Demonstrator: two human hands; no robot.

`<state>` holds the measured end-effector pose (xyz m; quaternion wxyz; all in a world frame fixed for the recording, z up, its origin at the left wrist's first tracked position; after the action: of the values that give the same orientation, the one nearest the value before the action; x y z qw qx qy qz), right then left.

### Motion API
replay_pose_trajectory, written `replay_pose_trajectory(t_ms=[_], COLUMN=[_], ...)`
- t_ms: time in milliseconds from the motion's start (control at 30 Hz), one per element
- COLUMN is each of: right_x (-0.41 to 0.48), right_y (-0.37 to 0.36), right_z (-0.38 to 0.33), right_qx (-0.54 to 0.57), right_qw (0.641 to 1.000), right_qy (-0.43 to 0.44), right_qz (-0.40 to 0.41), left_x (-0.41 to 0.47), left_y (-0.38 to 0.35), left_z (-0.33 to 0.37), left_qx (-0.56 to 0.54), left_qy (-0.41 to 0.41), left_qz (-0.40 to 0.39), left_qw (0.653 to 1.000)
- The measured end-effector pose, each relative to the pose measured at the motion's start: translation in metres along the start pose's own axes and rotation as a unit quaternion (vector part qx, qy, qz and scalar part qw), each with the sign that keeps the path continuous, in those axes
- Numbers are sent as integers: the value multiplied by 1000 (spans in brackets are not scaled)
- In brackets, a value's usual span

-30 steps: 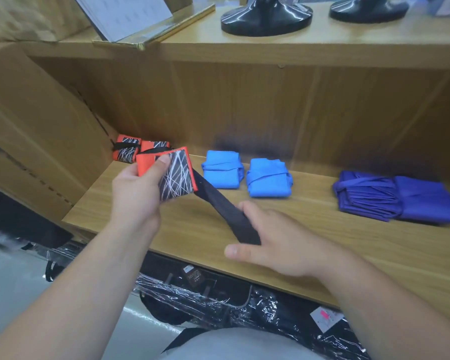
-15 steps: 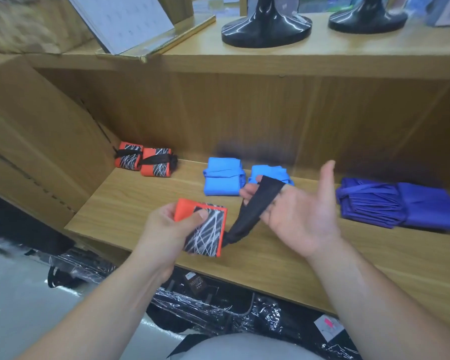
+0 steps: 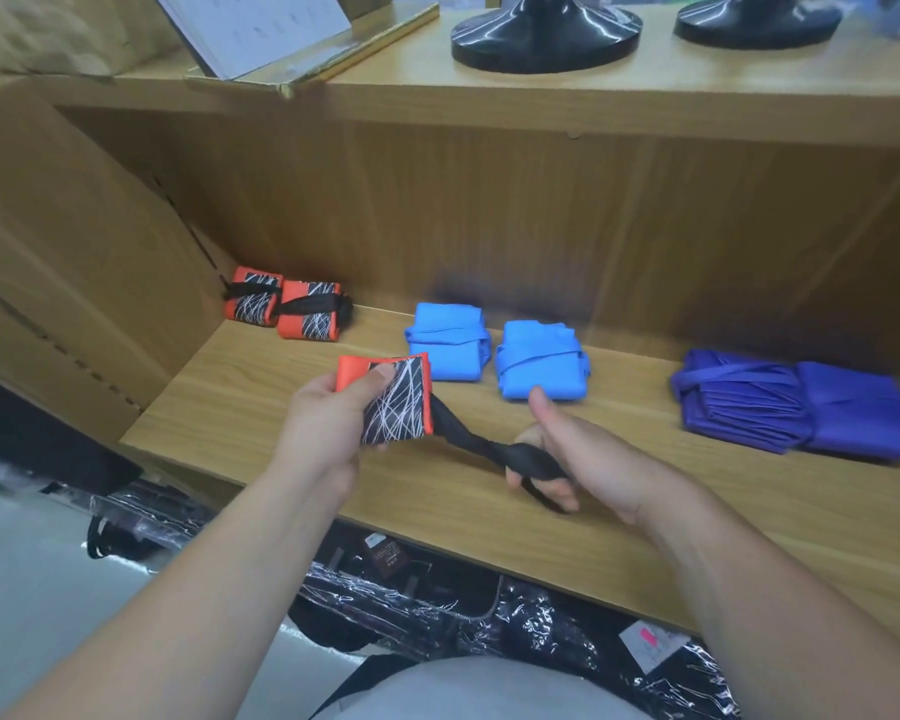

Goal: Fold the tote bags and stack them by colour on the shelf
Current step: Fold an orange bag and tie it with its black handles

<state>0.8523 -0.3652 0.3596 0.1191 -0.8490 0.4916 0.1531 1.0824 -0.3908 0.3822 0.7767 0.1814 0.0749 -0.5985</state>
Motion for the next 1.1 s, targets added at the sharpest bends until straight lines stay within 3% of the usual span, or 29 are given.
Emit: replay_pose_trajectory(t_ms=[133, 233, 367, 467, 567, 667, 733, 800, 967, 1100], right_x=[1, 1, 9, 16, 27, 41, 50, 55, 52, 42], right_y=[-6, -18, -22, -20, -22, -24, -23, -22, -28, -22], right_z=[3, 12, 23, 22, 17, 15, 16, 17, 18, 20], right_qx=[31, 15, 3, -3, -1, 30, 44, 53, 84, 105], right_qw=[999, 999, 996, 994, 994, 996, 996, 996, 996, 992], right_qy=[12, -15, -55, -73, -74, -64, -65, -66, -35, 46], right_qz=[-11, -40, -66, -78, -75, -63, -44, -22, 5, 51], left_x=[15, 20, 26, 24, 11, -1, -5, -9, -8, -4], left_y=[5, -2, -9, -5, -14, -29, -31, -33, -38, -40], left_z=[-27, -43, -44, -39, -35, -47, -52, -52, -60, -58], left_qx=[126, 246, 383, 519, 519, 425, 358, 326, 358, 274], left_qy=[55, 37, -54, -146, -306, -398, -388, -379, -324, -233], left_qz=[-40, -56, -27, 62, 99, 13, -45, -95, -63, -101], left_qw=[990, 967, 922, 840, 792, 813, 848, 861, 873, 928])
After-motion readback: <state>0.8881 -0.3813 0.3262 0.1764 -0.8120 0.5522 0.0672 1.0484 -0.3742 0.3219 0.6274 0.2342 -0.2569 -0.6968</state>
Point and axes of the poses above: each hand's wrist, its own x-axis towards the middle knuckle, its own y-axis out of the back of the hand, z = x × y, the point moved 4 cm from there along x, towards the middle knuckle, and after that the axes turned 15 degrees about x, right-handed, at the moved point
